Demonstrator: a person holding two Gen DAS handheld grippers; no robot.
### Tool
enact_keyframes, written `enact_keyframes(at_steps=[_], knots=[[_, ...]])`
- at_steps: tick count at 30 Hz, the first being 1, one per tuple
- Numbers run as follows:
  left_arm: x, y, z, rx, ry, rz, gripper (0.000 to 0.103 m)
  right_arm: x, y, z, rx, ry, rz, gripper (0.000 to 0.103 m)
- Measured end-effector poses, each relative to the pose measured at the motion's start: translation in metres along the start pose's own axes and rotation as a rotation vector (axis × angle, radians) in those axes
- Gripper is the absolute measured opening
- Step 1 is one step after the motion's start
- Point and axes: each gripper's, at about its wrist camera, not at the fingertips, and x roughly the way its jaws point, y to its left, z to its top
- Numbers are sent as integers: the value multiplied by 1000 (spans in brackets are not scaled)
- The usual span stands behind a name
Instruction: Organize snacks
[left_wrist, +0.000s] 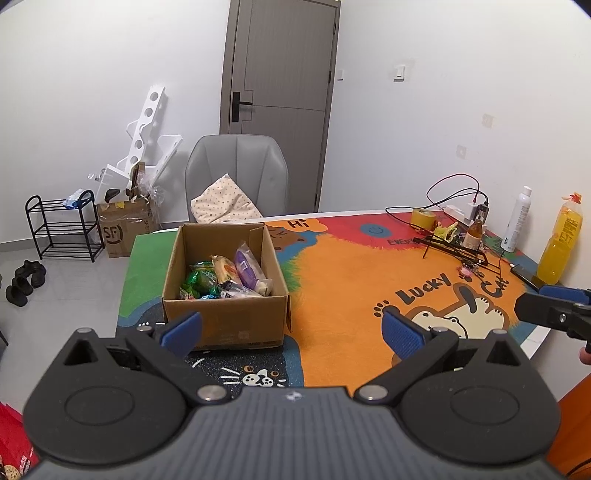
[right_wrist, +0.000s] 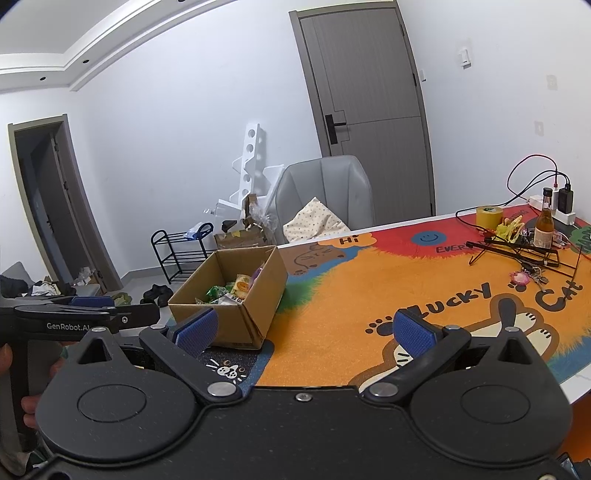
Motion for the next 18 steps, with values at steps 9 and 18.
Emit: enact_keyframes(at_steps=[9,18], knots=[[2,-1,-2,-1,4,-6,103,0,0,0,0,0,-1,103],[2,-2,-4,4,1,-15,103,0,1,0,-1,2,-1,103]])
